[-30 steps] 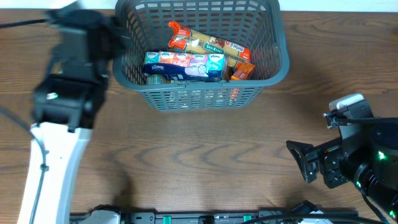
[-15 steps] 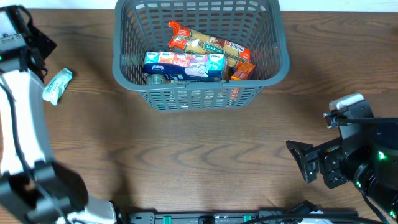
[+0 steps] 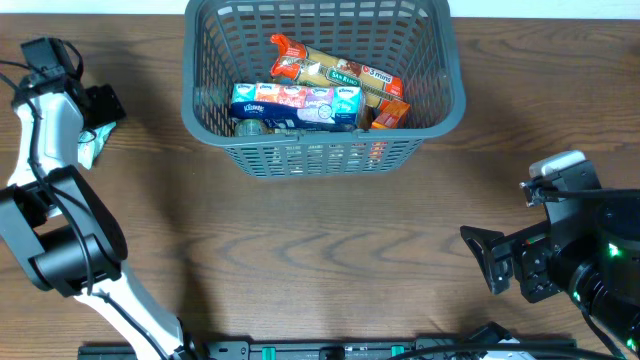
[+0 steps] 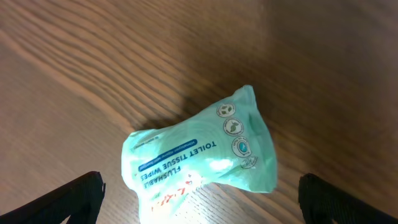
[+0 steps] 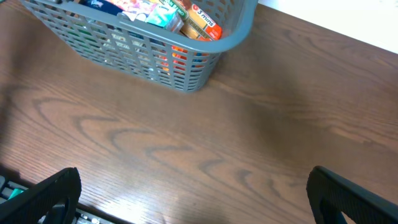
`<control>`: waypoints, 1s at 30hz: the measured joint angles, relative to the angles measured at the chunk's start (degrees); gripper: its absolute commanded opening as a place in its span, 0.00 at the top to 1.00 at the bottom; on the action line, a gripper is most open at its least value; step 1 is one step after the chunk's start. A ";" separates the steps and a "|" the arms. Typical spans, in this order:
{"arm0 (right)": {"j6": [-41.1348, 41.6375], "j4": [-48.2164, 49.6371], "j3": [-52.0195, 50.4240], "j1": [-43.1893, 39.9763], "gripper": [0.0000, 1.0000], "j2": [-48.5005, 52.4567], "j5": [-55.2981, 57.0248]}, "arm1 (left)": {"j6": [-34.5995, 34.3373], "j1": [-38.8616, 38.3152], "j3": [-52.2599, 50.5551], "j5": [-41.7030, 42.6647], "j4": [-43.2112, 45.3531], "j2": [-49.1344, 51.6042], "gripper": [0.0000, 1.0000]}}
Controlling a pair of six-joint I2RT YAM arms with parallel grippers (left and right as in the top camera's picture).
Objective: Pack container
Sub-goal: 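Lower the left gripper onto the mint-green wipes pack and grasp it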
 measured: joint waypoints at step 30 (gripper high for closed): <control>0.00 0.00 0.00 0.00 0.01 0.00 0.00 | 7.10 2.93 0.00 5.14 4.98 7.23 0.14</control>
